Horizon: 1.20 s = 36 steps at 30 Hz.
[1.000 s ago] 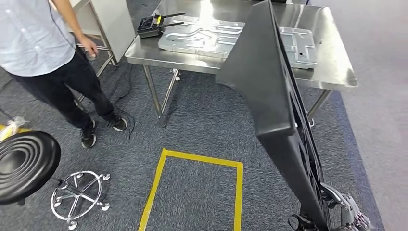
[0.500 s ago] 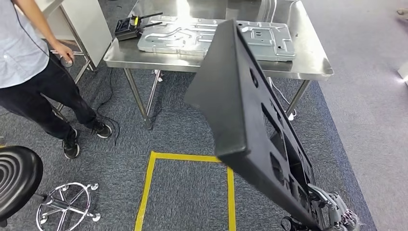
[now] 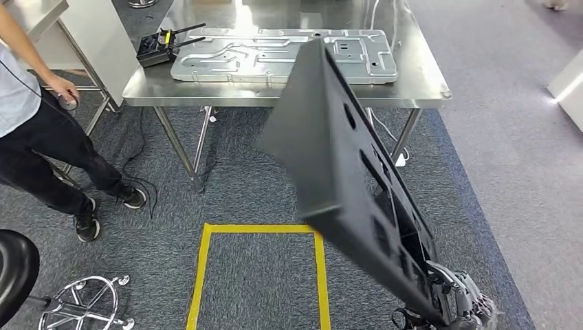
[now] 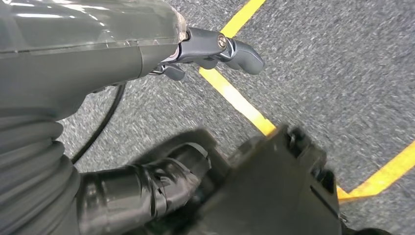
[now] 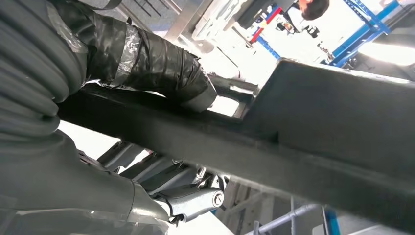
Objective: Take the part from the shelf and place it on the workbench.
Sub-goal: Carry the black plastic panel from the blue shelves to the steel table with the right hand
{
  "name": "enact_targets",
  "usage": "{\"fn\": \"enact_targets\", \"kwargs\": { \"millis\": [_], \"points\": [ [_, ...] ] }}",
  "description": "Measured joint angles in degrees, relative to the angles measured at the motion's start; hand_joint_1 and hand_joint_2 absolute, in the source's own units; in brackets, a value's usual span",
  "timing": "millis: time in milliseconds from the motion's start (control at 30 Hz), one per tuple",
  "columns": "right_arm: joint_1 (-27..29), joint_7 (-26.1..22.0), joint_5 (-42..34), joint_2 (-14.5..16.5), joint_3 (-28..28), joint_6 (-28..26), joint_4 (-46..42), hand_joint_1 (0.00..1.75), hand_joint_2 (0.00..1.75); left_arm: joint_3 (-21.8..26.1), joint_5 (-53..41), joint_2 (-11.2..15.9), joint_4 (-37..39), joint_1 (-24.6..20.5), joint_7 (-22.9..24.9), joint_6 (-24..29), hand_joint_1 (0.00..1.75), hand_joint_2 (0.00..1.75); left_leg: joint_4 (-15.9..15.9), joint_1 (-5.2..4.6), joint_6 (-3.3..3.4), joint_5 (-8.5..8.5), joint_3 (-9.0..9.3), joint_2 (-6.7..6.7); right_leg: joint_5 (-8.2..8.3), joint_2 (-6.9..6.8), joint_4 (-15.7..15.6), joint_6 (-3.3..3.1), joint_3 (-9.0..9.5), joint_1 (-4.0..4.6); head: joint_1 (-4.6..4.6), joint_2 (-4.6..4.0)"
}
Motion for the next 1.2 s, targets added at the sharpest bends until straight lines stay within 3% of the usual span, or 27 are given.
{"fn": "enact_targets", "kwargs": {
  "millis": [100, 167, 267, 300, 333, 367, 433, 500, 567, 667, 700, 767, 800, 833, 867, 933, 967, 1033, 1133, 1200],
  "points": [
    [0.0, 0.0, -0.5, -0.1, 0.2, 0.0, 0.3, 1.75, 1.75, 0.0, 0.0, 0.1, 0.0, 0.0, 0.1, 0.0, 0.0, 1.75, -1.3, -0.12, 0.6, 0.1, 0.36, -0.1, -0.08, 0.18, 0.1, 0.93, -0.2, 0.1, -0.01, 0.0],
    [-0.1, 0.0, -0.6, -0.1, 0.3, 0.0, 0.3, 1.75, 1.75, 0.0, 0.0, 0.1, 0.0, -0.1, 0.4, 0.0, 0.0, 1.75, -2.0, 0.21, 1.2, 0.5, 0.83, 0.06, -1.18, 0.03, 1.6, 1.48, -0.75, 0.14, 0.06, 0.0],
    [-0.2, 0.0, -0.7, -0.2, 0.3, 0.0, 0.4, 1.75, 1.75, 0.0, 0.0, 0.2, 0.0, -0.1, 0.7, -0.1, 0.0, 1.75, -2.3, 0.35, 1.73, 0.61, 1.07, 0.48, -5.96, -0.49, 11.3, 2.26, -5.58, -0.14, 0.16, 0.0],
    [-0.2, 0.0, -0.8, -0.3, 0.3, 0.0, 0.5, 1.75, 1.75, 0.1, 0.0, 0.2, 0.0, -0.1, 0.8, -0.2, 0.0, 1.75, -2.3, 0.34, 1.75, 0.52, 1.09, 0.57, -6.79, -0.57, 14.3, 2.47, -7.23, -0.31, 0.16, 0.0],
    [-0.1, -0.1, -0.8, -0.3, 0.3, 0.0, 0.5, 1.75, 1.75, 0.1, 0.0, 0.2, 0.0, -0.1, 0.9, -0.2, 0.0, 1.75, -2.3, 0.35, 1.73, 0.39, 1.17, 0.63, -6.5, -0.65, 15.5, 2.62, -8.01, -0.48, 0.16, 0.0],
    [-0.1, -0.1, -0.8, -0.3, 0.3, 0.0, 0.6, 1.75, 1.75, 0.1, 0.0, 0.2, 0.0, -0.1, 1.0, -0.3, 0.0, 1.75, -2.3, 0.38, 1.63, 0.23, 1.33, 0.65, -5.06, -0.75, 14.4, 2.74, -7.61, -0.68, 0.16, 0.0],
    [-0.2, -0.2, -0.3, -0.3, 0.3, 0.0, 0.6, 1.75, 1.75, 0.1, 0.0, 0.2, 0.0, -0.1, 1.1, -0.4, 0.0, 1.75, -2.1, 0.42, 1.18, -0.27, 1.77, 0.64, -0.97, -1.16, 7.1, 2.77, -4.12, -0.98, 0.16, 0.0],
    [-0.3, -0.2, 0.4, -0.3, 0.3, 0.0, 0.6, 1.75, 1.75, 0.1, 0.0, 0.2, 0.0, -0.1, 1.1, -0.4, 0.0, 1.75, -1.9, 0.28, 0.5, -0.8, 2.0, 0.65, 0.74, -1.47, 1.3, 2.34, -1.32, -0.8, 0.13, 0.0],
    [-0.3, -0.2, 0.7, -0.3, 0.2, 0.0, 0.6, 1.75, 1.75, 0.2, 0.0, 0.2, 0.0, -0.2, 1.1, -0.4, 0.0, 1.75, -2.1, 0.15, -0.19, -1.04, 2.15, 0.73, 0.37, -1.4, 0.3, 1.61, -0.96, -0.41, 0.1, 0.0],
    [-0.3, -0.2, 0.7, -0.3, 0.2, 0.0, 0.6, 1.75, 1.75, 0.2, 0.0, 0.3, 0.0, -0.3, 1.1, -0.4, 0.0, 1.75, -0.4, 0.37, -1.03, -2.46, 1.83, 0.69, 0.34, -1.22, -0.3, 0.38, -0.38, -0.68, 0.04, 0.0],
    [-0.4, -0.2, 0.8, -0.3, 0.2, 0.0, 0.6, 1.75, 1.75, 0.2, 0.0, 0.3, 0.0, -0.3, 1.1, -0.4, 0.0, 1.75, 2.2, 0.42, -1.18, -3.87, 0.65, 0.62, 0.28, -1.24, -0.5, 0.0, -0.12, -0.75, -0.01, 0.0],
    [-0.4, -0.2, 0.8, -0.3, 0.2, 0.0, 0.6, 1.75, 1.75, 0.2, 0.0, 0.3, 0.0, -0.3, 1.0, -0.3, 0.0, 1.75, 9.8, 0.42, -1.32, -7.16, -3.44, 0.55, -0.04, -1.31, -0.5, -0.57, 0.15, -0.47, -0.09, 0.0],
    [-0.4, -0.2, 0.8, -0.3, 0.2, 0.0, 0.6, 1.75, 1.75, 0.2, 0.0, 0.3, 0.0, -0.4, 0.9, -0.3, 0.0, 1.75, 12.9, 0.42, -1.33, -7.89, -5.31, 0.55, -0.22, -1.28, -0.5, -0.73, 0.29, -0.31, -0.08, 0.0],
    [-0.4, -0.2, 0.8, -0.3, 0.2, 0.0, 0.6, 1.75, 1.75, 0.2, 0.0, 0.3, 0.0, -0.5, 0.8, -0.3, 0.0, 1.75, 14.3, 0.42, -1.28, -7.49, -6.37, 0.55, -0.43, -1.18, -0.4, -0.84, 0.5, -0.17, -0.09, 0.0],
    [-0.4, -0.2, 1.0, -0.3, 0.2, 0.0, 0.5, 1.75, 1.75, 0.2, 0.0, 0.3, 0.0, -0.6, 0.8, -0.3, 0.0, 1.75, 13.4, 0.41, -1.14, -5.9, -6.35, 0.55, -0.68, -1.03, -0.4, -0.86, 0.82, -0.06, -0.08, 0.0],
    [-0.4, -0.2, 1.5, -0.3, 0.2, 0.0, 0.3, 1.75, 1.75, 0.3, 0.0, 0.4, 0.0, -0.5, 0.9, -0.3, 0.0, 1.75, 6.7, 0.25, -0.47, -1.16, -3.76, 0.49, -1.33, -0.68, -0.2, -0.72, 1.63, 0.13, -0.05, 0.0],
    [-0.4, -0.2, 1.9, -0.3, 0.2, 0.0, 0.2, 1.75, 1.75, 0.3, 0.0, 0.5, 0.0, -0.4, 0.9, -0.3, 0.0, 1.75, 3.3, 0.09, -0.08, 0.34, -2.34, 0.45, -1.7, -0.52, -0.1, -0.51, 1.87, 0.26, -0.04, 0.0],
    [-0.4, -0.2, 2.7, -0.3, 0.2, 0.0, -0.1, 1.75, 1.75, 0.4, 0.0, 0.6, 0.0, -0.3, 0.9, -0.3, 0.0, 1.75, -0.1, -0.26, 0.46, 0.88, -0.97, 0.42, -2.14, -0.42, 0.0, 0.06, 1.86, 0.31, -0.05, 0.0],
    [-0.4, -0.2, 3.5, -0.3, 0.1, 0.0, -0.8, 1.75, 1.75, 0.5, 0.0, 0.6, 0.0, -0.3, 0.9, -0.3, 0.0, 1.75, -1.2, -0.06, 0.95, 0.83, -0.45, 0.34, -2.64, -0.65, 0.3, 0.98, 1.9, 0.22, -0.09, 0.0],
    [-0.4, -0.2, 3.6, -0.3, 0.1, 0.0, -1.3, 1.75, 1.75, 0.5, 0.0, 0.6, 0.0, -0.3, 0.8, -0.2, 0.0, 1.75, -1.9, 0.33, 1.52, 0.92, 0.26, 0.35, -4.5, -0.84, 3.5, 1.5, 0.54, 0.14, -0.04, 0.0]
  ]
}}
